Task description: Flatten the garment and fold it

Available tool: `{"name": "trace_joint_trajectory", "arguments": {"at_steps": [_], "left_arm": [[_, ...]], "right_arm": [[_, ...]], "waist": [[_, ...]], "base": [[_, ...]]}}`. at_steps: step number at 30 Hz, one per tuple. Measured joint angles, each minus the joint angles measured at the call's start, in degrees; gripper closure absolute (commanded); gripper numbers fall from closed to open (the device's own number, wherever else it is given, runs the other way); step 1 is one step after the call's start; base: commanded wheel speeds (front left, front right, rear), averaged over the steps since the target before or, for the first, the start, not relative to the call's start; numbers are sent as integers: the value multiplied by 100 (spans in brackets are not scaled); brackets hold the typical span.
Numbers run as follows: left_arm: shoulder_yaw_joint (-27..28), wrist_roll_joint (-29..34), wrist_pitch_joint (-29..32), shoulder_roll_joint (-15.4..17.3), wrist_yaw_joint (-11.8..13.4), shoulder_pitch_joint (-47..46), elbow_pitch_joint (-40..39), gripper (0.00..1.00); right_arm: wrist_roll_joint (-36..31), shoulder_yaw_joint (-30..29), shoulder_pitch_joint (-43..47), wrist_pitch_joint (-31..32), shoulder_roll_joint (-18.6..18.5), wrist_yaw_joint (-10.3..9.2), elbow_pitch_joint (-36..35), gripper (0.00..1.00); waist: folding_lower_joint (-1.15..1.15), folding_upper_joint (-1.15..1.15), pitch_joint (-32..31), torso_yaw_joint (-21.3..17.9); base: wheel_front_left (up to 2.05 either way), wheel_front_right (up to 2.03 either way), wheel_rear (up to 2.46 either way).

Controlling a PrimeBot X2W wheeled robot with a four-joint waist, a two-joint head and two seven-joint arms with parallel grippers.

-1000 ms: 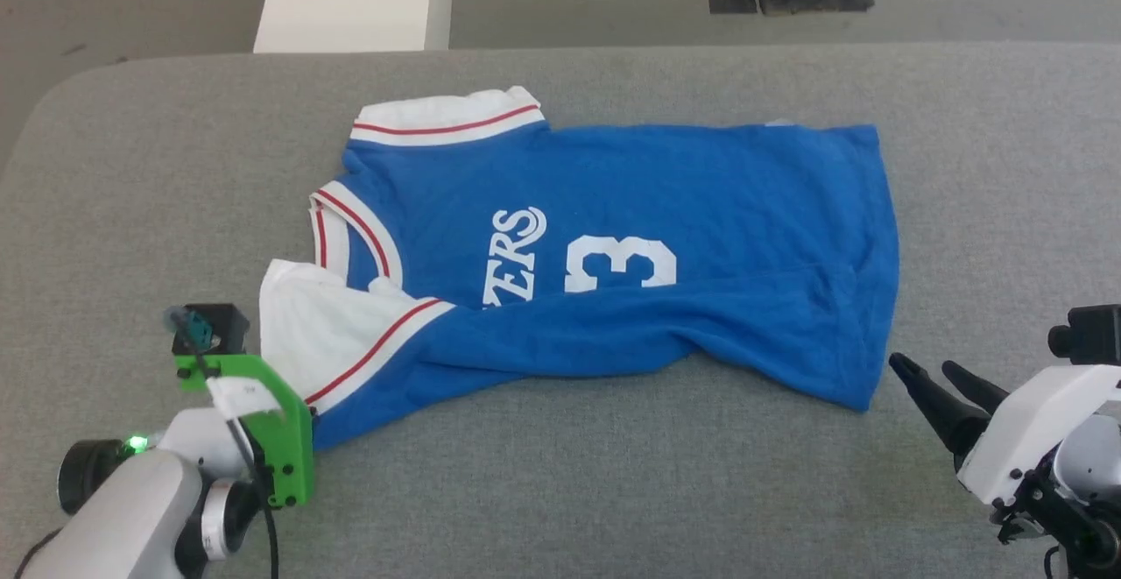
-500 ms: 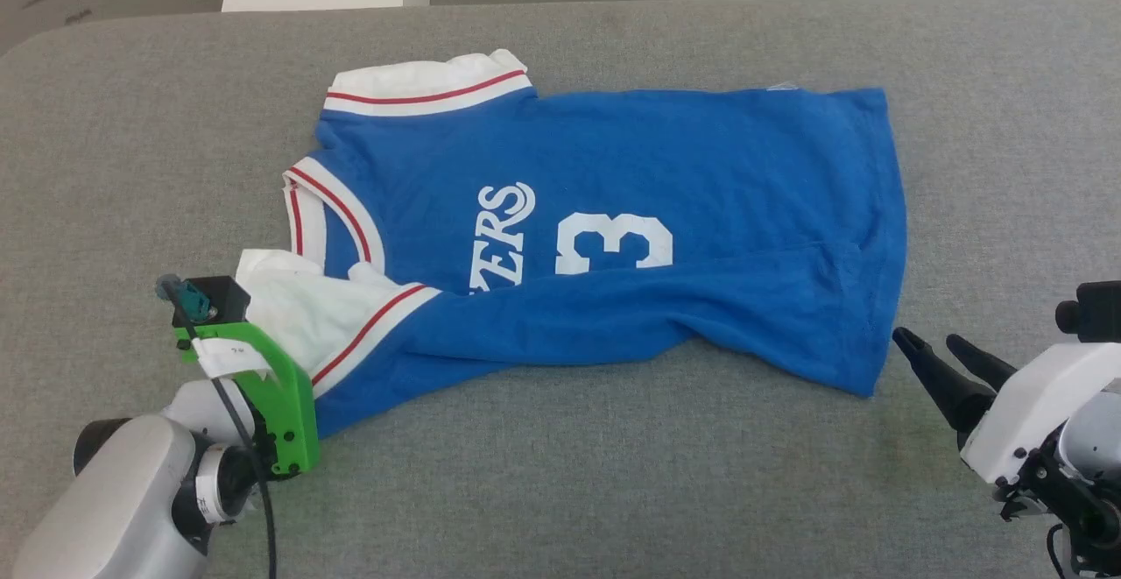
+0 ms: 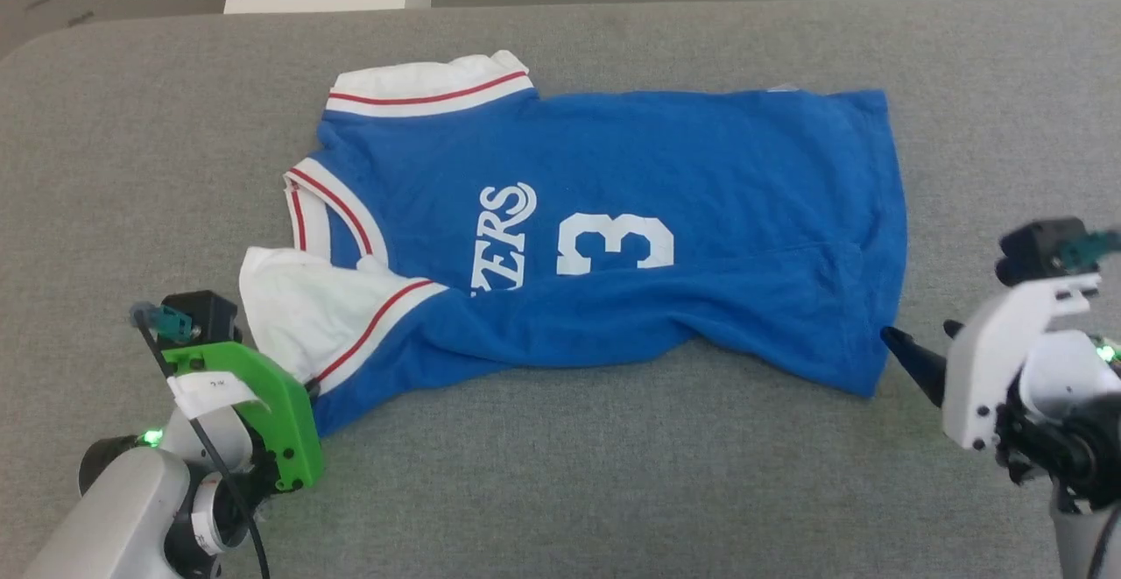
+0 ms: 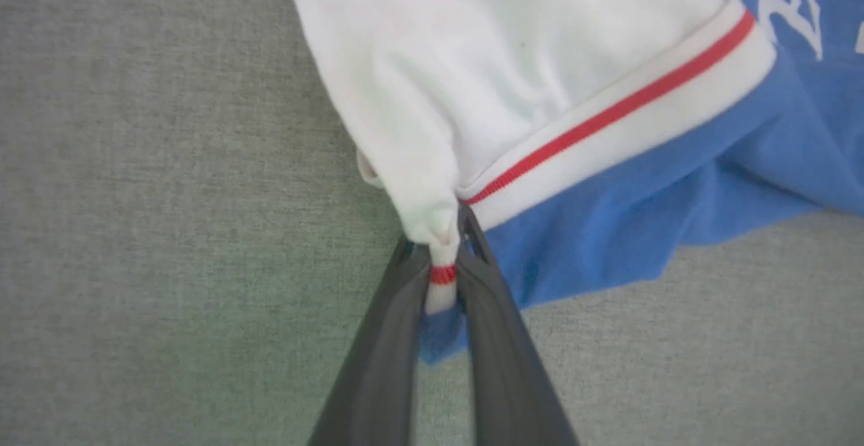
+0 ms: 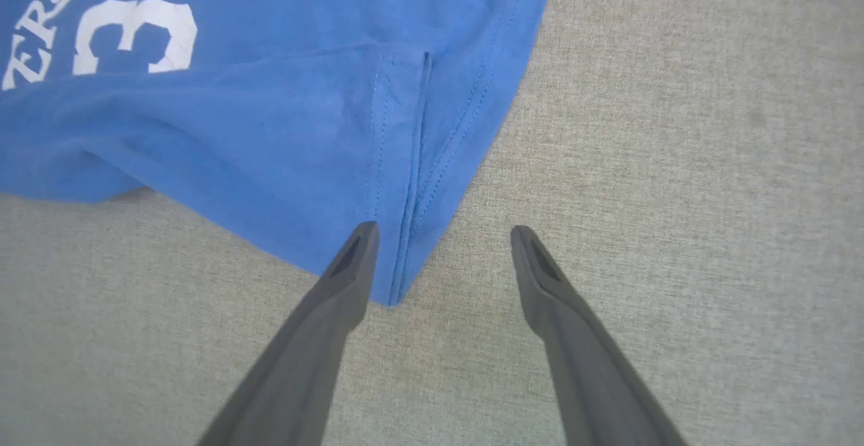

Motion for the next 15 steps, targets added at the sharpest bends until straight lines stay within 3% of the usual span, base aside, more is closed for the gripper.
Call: {"name": "trace_joint_trajectory", "arguments": {"at_steps": [6,15], "left_arm": [[-22,16,-16,5,19,-15,-186,100],[-31,60,-110,2,5,-92,-279,100]], "right_arm": [[-503,498,-460,665,70,0,323,0],[-744,1005,-792,782,-75,0,828,0]], "waist": [[0,0,192,53],[0,0,471,162]], "base": [[0,0,0],[0,0,0]]}}
